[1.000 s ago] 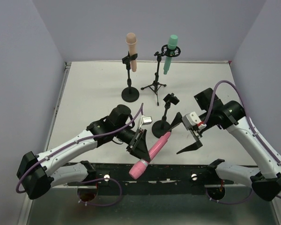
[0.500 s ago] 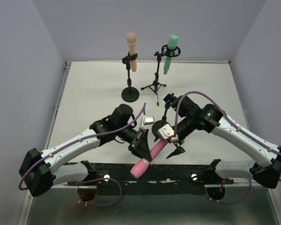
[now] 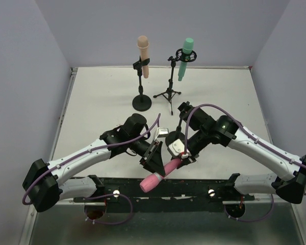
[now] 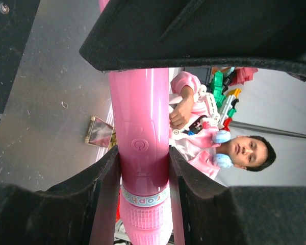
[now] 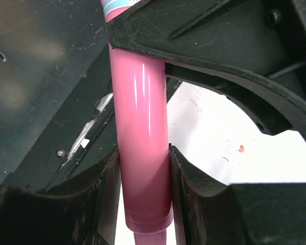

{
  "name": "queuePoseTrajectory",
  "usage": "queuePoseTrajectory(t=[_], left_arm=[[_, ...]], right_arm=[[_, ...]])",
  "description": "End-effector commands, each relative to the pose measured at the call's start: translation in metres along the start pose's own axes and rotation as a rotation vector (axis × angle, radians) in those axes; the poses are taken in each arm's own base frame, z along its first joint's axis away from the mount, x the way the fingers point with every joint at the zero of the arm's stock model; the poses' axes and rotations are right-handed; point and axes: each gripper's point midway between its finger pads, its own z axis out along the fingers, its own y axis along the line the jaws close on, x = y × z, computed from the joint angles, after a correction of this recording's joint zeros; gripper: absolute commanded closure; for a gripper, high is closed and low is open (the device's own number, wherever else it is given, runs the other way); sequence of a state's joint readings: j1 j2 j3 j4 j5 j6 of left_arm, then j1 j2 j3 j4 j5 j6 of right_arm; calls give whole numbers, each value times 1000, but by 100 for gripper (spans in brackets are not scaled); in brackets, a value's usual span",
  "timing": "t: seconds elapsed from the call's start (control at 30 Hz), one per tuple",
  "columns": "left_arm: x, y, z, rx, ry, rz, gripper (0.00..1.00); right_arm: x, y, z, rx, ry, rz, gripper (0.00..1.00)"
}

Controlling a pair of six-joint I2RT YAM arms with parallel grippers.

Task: Attach the microphones to the stand

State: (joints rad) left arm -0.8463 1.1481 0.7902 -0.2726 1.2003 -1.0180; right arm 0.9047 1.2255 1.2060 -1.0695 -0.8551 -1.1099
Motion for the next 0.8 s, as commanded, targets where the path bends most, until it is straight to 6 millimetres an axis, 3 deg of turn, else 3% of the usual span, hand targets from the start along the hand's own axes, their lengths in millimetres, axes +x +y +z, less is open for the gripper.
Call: queuePoseTrajectory(t=[0.0,0.13,0.27,0.37,0.57,0.67,0.73,0.77], left_arm=[[-4,-14,-7,27,-10,50,89],[-8,-15,-12,28,-33,45,78],[-13,-18,-19,20,-78,59,46],[-20,-24,-29,4,-128,93,31],[-36,-38,-60,-69,-325,235,25],[-50,-43,-80,-181,-526,430,21],[-61,-51,-97,-223,-721,594,13],[-60,-65,-109,-202,-838,709,10]], right_arm=[[1,10,2,-26,-4,13,58],[-5,17,0,-36,-29,9,64],[-6,22,0,-42,-42,15,64],[-5,24,-1,-41,-53,24,65],[-15,24,-18,3,-128,53,68],[-24,16,-39,86,-187,88,68],[-36,8,-57,149,-248,132,68],[-45,5,-67,169,-288,156,68]])
